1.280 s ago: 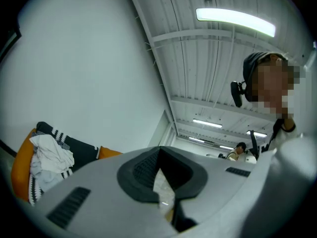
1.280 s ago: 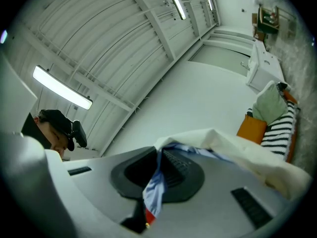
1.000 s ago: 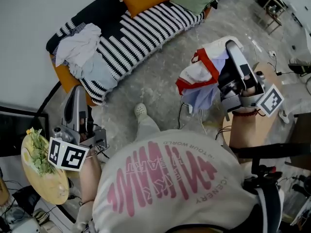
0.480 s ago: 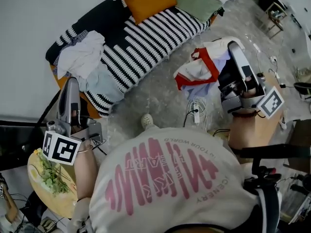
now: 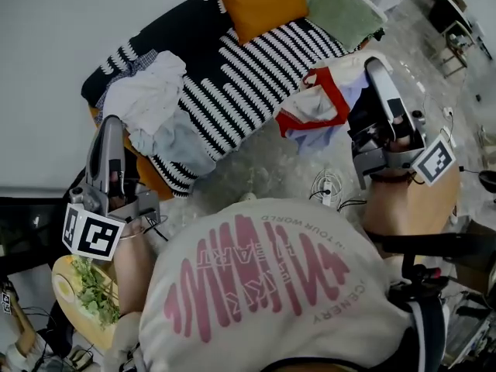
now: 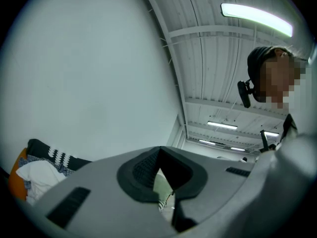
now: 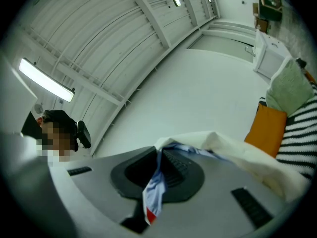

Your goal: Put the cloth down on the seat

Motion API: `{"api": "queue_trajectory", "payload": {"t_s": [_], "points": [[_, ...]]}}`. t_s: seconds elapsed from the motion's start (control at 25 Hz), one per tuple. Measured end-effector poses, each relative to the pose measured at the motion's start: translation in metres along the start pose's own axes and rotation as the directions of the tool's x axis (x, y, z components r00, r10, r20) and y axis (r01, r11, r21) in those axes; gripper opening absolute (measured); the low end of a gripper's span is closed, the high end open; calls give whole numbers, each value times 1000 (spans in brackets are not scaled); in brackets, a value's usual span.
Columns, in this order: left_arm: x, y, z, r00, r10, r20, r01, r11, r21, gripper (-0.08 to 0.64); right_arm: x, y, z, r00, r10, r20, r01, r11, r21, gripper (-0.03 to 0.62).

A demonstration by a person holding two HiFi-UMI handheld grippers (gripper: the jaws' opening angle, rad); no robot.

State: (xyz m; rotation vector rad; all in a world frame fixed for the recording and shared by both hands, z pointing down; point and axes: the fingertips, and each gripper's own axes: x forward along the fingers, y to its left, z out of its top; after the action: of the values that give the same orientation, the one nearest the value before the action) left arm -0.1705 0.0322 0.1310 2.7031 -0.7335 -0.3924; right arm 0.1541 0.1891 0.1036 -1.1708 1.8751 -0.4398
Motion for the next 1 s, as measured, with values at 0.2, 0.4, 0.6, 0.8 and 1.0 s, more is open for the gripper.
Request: {"api": "queue_trajectory", "payload": {"t_s": [0.2,0.4,0.6,0.8,1.0], "points": [[9,48,7,997,-69,42,73,992,-104,9,60,-26,-32,998,12,-57,-11,1000,29,29],[-2,76,-4,999,36,3,-36,999,-12,9,83,-38,-52,994,52,-99,-46,997,58,29],[-22,59,-8,996,87,27,-88,996,34,9,86,-28,-53,983,127,-130,-117,990,80,29],[-23,97,4,985,165,50,-166,986,13,9,143,-51,-73,968,155,-196,-132,984,122,29],[-26,109,8,972,221,84,-224,974,21,9,175,-73,-92,951,198,-238,-151,967,204,29]]}}
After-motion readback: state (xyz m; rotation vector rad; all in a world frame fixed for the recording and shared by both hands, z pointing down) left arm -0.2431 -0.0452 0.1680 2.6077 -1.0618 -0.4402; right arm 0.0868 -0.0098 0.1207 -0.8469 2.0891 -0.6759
